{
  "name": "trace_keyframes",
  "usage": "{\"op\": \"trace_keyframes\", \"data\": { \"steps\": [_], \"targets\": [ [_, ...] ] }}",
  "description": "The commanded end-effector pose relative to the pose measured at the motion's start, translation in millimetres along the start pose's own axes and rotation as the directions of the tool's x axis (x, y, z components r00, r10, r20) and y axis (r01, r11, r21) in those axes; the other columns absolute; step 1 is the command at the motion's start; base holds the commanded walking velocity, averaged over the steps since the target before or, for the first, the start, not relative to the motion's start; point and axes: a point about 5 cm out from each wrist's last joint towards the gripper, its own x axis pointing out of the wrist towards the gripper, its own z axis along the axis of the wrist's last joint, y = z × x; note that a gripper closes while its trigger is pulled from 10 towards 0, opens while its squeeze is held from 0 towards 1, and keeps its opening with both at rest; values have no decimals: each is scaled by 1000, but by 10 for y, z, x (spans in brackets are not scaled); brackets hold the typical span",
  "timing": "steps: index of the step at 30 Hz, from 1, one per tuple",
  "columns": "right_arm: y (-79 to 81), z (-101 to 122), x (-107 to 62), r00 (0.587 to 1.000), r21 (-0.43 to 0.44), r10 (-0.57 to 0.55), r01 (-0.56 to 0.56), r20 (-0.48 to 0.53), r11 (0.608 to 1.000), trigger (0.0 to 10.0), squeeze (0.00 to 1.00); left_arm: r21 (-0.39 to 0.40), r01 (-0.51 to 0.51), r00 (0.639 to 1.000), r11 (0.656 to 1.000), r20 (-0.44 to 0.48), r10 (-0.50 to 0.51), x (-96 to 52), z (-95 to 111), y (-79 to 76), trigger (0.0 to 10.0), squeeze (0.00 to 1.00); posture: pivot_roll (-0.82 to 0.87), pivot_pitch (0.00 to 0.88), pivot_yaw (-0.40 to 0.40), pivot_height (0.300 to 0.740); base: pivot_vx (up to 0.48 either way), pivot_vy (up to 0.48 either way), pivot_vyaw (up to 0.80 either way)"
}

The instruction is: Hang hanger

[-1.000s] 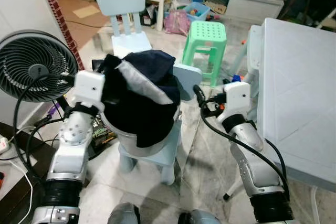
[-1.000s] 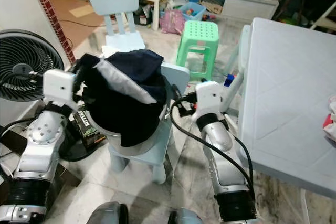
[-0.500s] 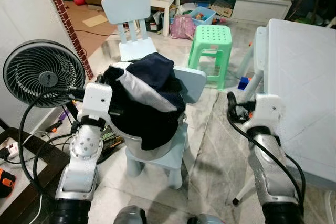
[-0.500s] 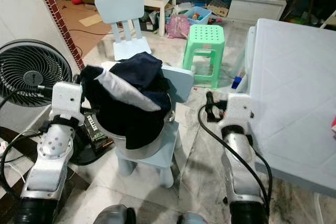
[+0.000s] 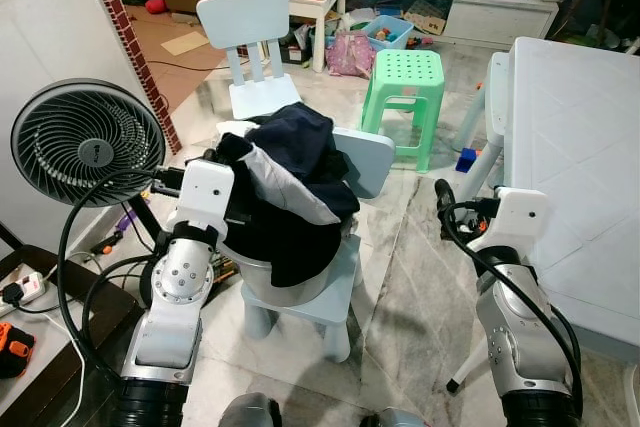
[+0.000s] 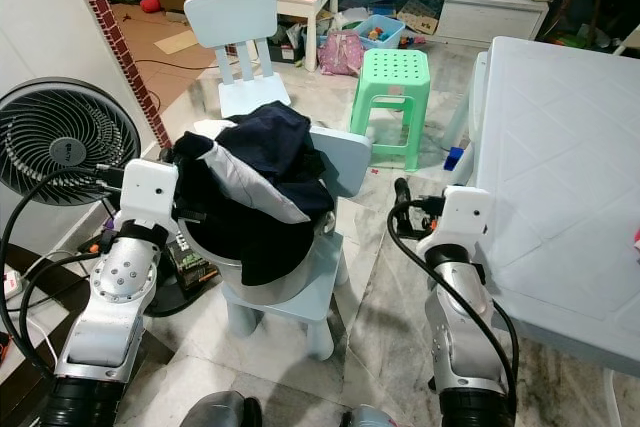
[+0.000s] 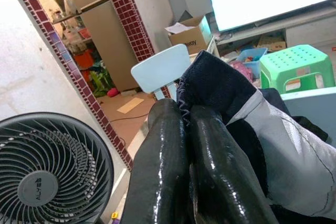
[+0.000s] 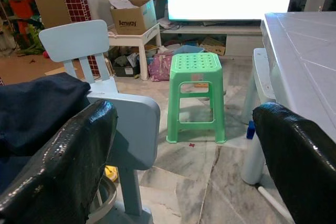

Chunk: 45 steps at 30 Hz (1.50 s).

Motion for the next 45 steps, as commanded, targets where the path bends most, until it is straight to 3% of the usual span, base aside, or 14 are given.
{"op": "trace_keyframes", "data": {
  "steps": [1,21,37,39,41,43,45],
  "targets": [
    [-33,12,2,1000,11,-15,15,9,1000,10000,0,1,-11,999,1000,44,11,39,126,18,10000,0,21,0,54,740,-255,0,0],
    [-25,9,23,1000,2,-11,11,12,1000,10000,0,18,12,997,1000,74,-14,67,201,-27,10000,0,23,0,52,740,-248,0,0],
    [-28,13,28,1000,-13,-8,8,8,1000,10000,0,-35,82,992,996,101,-78,103,273,-171,10000,0,3,0,46,740,-123,0,0],
    [-29,16,36,1000,-16,-8,8,7,1000,10000,0,-73,141,987,987,94,-134,99,283,-254,10000,0,3,0,46,740,0,0,0],
    [-27,15,48,1000,-17,-7,7,3,1000,10000,0,-200,339,940,919,99,-325,32,281,-467,10000,0,8,0,43,740,0,0,-219],
    [-22,19,57,1000,-18,-5,5,5,1000,10000,0,-182,374,927,909,102,-361,16,280,-523,10000,0,8,0,43,740,0,0,-500],
    [-9,30,69,1000,-21,1,-1,8,1000,10000,0,-230,413,911,881,94,-402,-5,258,-570,10000,0,6,0,43,740,0,0,-800]
  ]
}}
